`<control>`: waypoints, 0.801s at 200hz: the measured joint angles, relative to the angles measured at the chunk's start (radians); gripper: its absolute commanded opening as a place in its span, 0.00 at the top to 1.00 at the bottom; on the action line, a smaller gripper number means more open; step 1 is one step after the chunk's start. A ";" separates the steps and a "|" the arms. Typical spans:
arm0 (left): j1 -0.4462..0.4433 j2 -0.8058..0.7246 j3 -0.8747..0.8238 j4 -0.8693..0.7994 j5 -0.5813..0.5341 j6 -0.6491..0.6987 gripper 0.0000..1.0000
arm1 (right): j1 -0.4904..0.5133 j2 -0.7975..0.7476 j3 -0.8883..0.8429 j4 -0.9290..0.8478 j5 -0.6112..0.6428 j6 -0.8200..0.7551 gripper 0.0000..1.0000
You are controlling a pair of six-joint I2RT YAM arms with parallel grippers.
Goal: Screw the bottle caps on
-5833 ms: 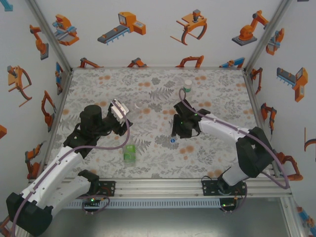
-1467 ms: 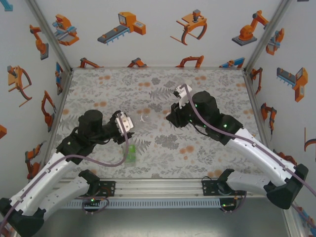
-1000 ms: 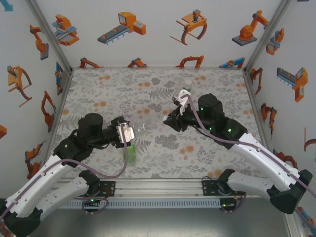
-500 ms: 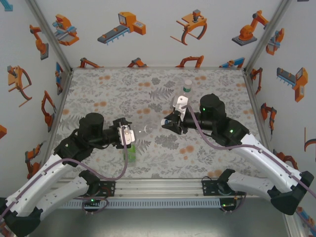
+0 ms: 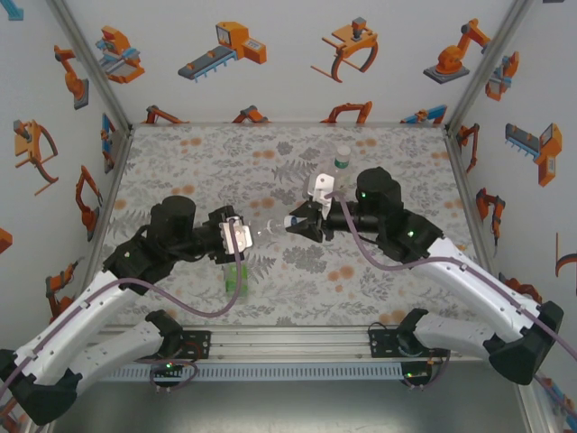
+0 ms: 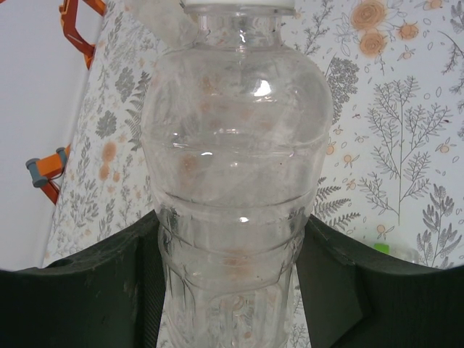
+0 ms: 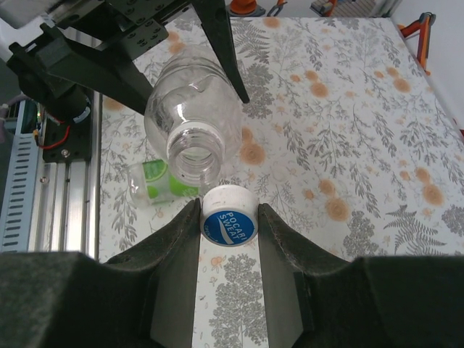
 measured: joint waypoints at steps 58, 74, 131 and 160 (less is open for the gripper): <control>0.000 0.009 0.003 0.000 -0.002 -0.027 1.00 | 0.015 0.039 0.003 0.024 -0.020 -0.005 1.00; 0.000 0.010 0.004 0.000 -0.011 -0.030 1.00 | 0.015 0.037 0.003 0.024 -0.013 -0.008 1.00; 0.000 0.010 0.004 0.002 -0.035 -0.031 1.00 | 0.016 0.003 0.003 0.035 0.023 -0.018 1.00; 0.000 0.010 0.004 0.002 -0.035 -0.031 1.00 | 0.023 0.006 0.003 0.049 0.002 -0.018 1.00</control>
